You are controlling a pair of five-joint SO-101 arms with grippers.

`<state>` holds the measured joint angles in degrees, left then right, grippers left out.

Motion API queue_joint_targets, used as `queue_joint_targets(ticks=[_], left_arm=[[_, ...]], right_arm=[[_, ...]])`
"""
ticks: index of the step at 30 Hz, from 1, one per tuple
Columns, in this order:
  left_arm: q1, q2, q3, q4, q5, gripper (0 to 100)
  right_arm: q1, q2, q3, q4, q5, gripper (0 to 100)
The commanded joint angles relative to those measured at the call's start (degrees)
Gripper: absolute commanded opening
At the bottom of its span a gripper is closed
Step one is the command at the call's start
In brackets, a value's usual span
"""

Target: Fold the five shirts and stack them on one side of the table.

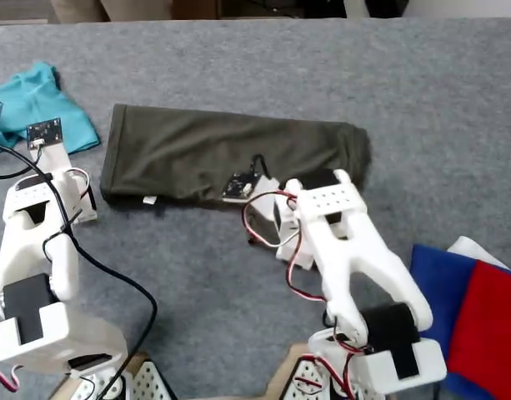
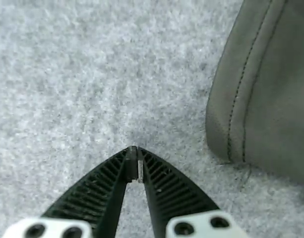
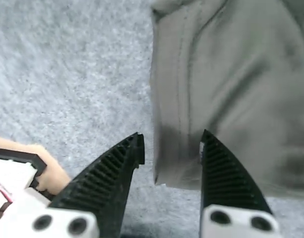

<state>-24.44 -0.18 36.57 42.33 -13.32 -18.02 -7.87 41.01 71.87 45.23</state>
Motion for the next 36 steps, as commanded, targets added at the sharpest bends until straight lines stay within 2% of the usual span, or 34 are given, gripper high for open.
queue_joint_targets(ticks=[1, 7, 12, 19, 26, 30, 36], left_arm=[[0.3, -0.5, 0.0, -0.7, 0.1, 2], [1.1, -0.5, 0.2, -0.7, 0.0, 2], [1.1, -0.5, 0.2, -0.7, 0.0, 2], [1.1, -0.5, 0.2, -0.7, 0.0, 2], [1.1, -0.5, 0.2, -0.7, 0.0, 2], [1.1, -0.5, 0.2, -0.7, 0.0, 2], [1.1, -0.5, 0.2, -0.7, 0.0, 2]], right_arm=[[-1.0, 1.8, -1.5, -2.2, 0.2, 19.4], [-1.0, 9.9, -1.8, -6.6, 0.1, 19.5], [-0.8, 13.3, -4.4, -5.6, 0.1, 19.0], [-0.7, 14.1, -4.6, -6.3, 0.3, 0.9], [-0.5, 13.8, -4.7, -7.7, 0.0, 0.5], [2.2, 13.8, -7.1, -7.8, 0.2, 0.5], [5.8, 14.0, -20.4, 1.5, 1.4, 0.5]])
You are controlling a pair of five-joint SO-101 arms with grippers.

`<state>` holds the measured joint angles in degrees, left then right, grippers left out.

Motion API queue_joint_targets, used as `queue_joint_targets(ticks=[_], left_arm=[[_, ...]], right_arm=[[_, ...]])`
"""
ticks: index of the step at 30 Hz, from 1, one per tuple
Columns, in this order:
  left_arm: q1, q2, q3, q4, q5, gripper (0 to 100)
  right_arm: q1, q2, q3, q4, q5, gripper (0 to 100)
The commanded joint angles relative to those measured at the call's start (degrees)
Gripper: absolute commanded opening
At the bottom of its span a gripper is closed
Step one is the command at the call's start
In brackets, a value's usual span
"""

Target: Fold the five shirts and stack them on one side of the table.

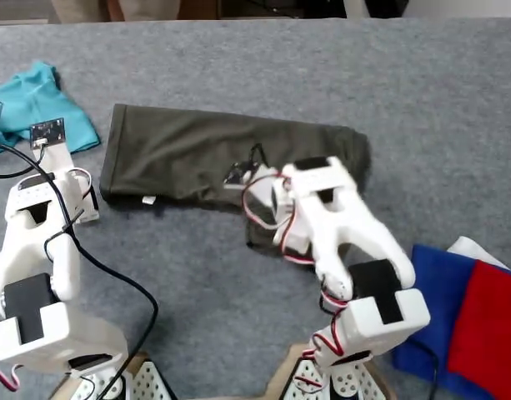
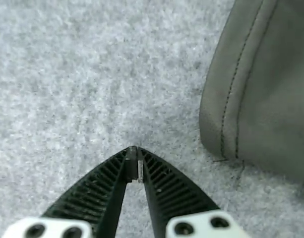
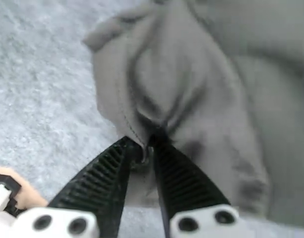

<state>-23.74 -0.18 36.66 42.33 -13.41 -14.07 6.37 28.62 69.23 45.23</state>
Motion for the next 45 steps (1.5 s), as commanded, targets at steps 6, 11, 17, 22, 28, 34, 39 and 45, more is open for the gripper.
queue_joint_targets(ticks=[6, 11, 17, 22, 28, 34, 39, 45], left_arm=[[0.4, -0.5, 0.1, -0.7, 0.1, 2], [0.4, -0.5, 0.1, -0.7, 0.1, 2], [0.4, -0.5, 0.1, -0.7, 0.1, 2], [0.4, -0.5, 0.1, -0.7, 0.1, 2], [0.5, -0.5, 0.2, -0.7, -1.3, 2], [0.5, -0.5, 0.2, -0.6, -1.8, 2], [0.5, -0.5, 0.2, -0.6, -1.8, 2], [0.4, -0.5, 0.2, -0.6, -1.8, 2]], right_arm=[[2.2, 0.3, -23.5, 11.0, 4.2, 0.5], [2.9, 9.0, -36.6, 14.8, 5.6, 0.5], [4.6, 25.1, -60.9, 21.7, 8.7, 0.5], [5.3, 37.3, -81.8, 28.9, 12.0, 0.5], [4.6, 48.0, -98.1, 32.5, 12.4, 9.4], [4.9, 50.3, -104.5, 32.5, 9.8, 24.6], [5.9, 46.2, -107.9, 33.2, 8.1, 23.7], [8.9, 32.7, -88.2, 33.2, 1.5, 2.4]])
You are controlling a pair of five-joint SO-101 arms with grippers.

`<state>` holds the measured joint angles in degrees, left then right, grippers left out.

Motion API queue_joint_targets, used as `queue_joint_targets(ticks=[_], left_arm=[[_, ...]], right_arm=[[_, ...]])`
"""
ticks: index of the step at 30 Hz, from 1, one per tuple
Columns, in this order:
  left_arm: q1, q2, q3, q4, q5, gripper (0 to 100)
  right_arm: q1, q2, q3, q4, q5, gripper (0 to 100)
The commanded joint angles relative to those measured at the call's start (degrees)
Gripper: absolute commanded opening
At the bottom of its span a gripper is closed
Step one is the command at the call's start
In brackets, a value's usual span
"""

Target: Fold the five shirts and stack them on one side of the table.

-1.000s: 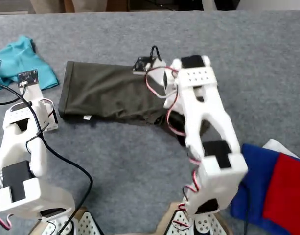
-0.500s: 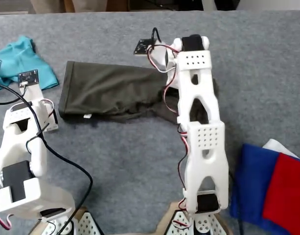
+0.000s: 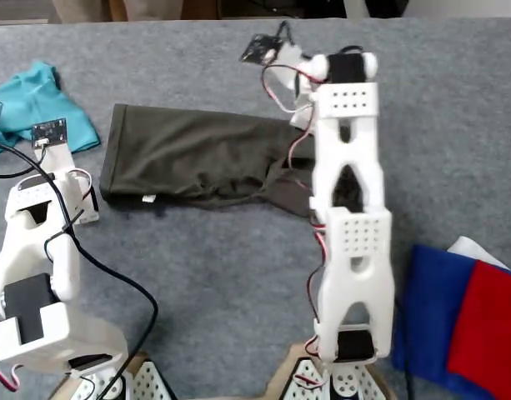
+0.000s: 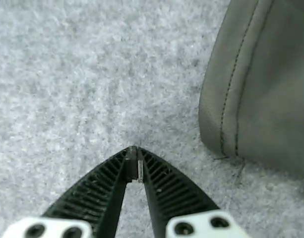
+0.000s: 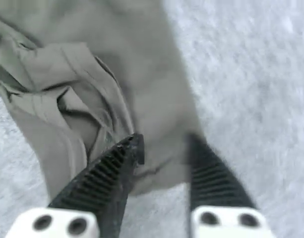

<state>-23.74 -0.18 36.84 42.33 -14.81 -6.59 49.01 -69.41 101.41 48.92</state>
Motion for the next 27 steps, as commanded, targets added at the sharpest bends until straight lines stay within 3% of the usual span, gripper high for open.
queue_joint_targets(ticks=[1, 7, 15, 21, 27], left_arm=[[0.4, -0.5, 0.0, -0.6, -0.4, 2], [0.4, -0.5, 0.0, -0.6, -0.4, 2], [0.4, -0.5, 0.0, -0.6, -0.4, 2], [0.5, -0.5, 0.0, -0.6, -0.4, 2], [0.6, -0.5, 0.0, -0.6, -0.4, 2]], right_arm=[[1.7, -12.8, 14.2, 1.0, -2.9, 1.6], [1.5, -29.1, 40.3, -1.1, -3.9, 0.5], [1.5, -38.1, 68.5, -18.7, -4.0, 0.5], [1.9, -30.7, 69.3, -27.3, -4.0, 0.8], [3.5, -17.3, 53.9, -28.2, -4.0, 0.6]])
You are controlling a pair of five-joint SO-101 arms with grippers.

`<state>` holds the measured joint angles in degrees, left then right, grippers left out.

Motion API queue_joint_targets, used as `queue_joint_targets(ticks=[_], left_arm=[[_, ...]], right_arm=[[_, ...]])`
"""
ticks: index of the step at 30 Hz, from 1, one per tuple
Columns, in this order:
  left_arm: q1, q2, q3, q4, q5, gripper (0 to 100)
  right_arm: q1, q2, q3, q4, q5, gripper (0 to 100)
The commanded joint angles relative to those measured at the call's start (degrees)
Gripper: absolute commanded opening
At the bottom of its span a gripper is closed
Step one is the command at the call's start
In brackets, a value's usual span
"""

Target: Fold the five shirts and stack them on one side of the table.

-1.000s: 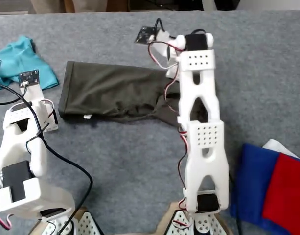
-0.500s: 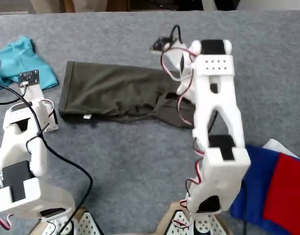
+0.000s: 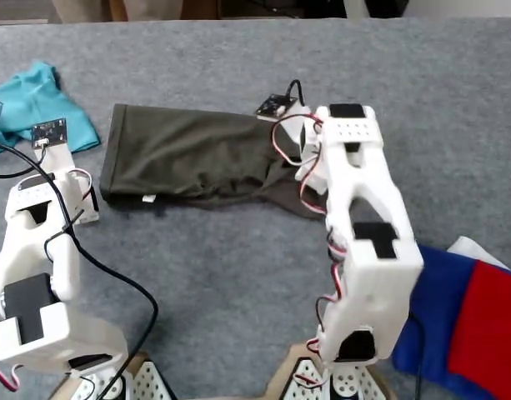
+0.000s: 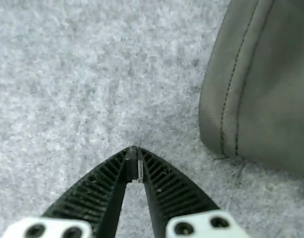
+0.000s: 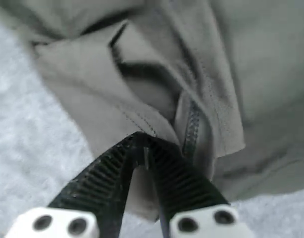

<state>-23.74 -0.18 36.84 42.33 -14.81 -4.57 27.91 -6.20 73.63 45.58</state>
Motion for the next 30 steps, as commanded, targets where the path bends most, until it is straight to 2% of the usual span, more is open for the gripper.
queue_joint_targets(ticks=[1, 6, 13, 15, 18, 24, 30], left_arm=[[0.6, -0.5, 0.0, -0.6, -0.4, 2], [0.6, -0.5, 0.0, -0.6, -0.4, 2], [0.6, -0.5, 0.0, -0.6, -0.4, 2], [0.6, -0.5, 0.0, -0.6, -0.4, 2], [0.6, -0.5, 0.0, -0.6, -0.4, 2], [0.5, -0.5, 0.0, -0.6, -0.4, 2], [0.5, -0.5, 0.0, -0.6, -0.4, 2]], right_arm=[[1.9, 5.5, -12.6, 0.3, -0.6, 0.6], [2.4, 13.9, -28.7, 5.5, 0.4, 0.9], [-0.7, 16.3, -48.4, 25.8, 0.5, 0.5], [-1.2, 16.5, -52.1, 28.8, 0.4, 0.5], [-1.9, 15.3, -51.4, 28.7, -1.4, 0.5], [-5.4, 10.9, -40.6, 28.2, -3.9, 0.5], [-6.5, 10.3, -32.9, 22.9, -7.7, 0.5]])
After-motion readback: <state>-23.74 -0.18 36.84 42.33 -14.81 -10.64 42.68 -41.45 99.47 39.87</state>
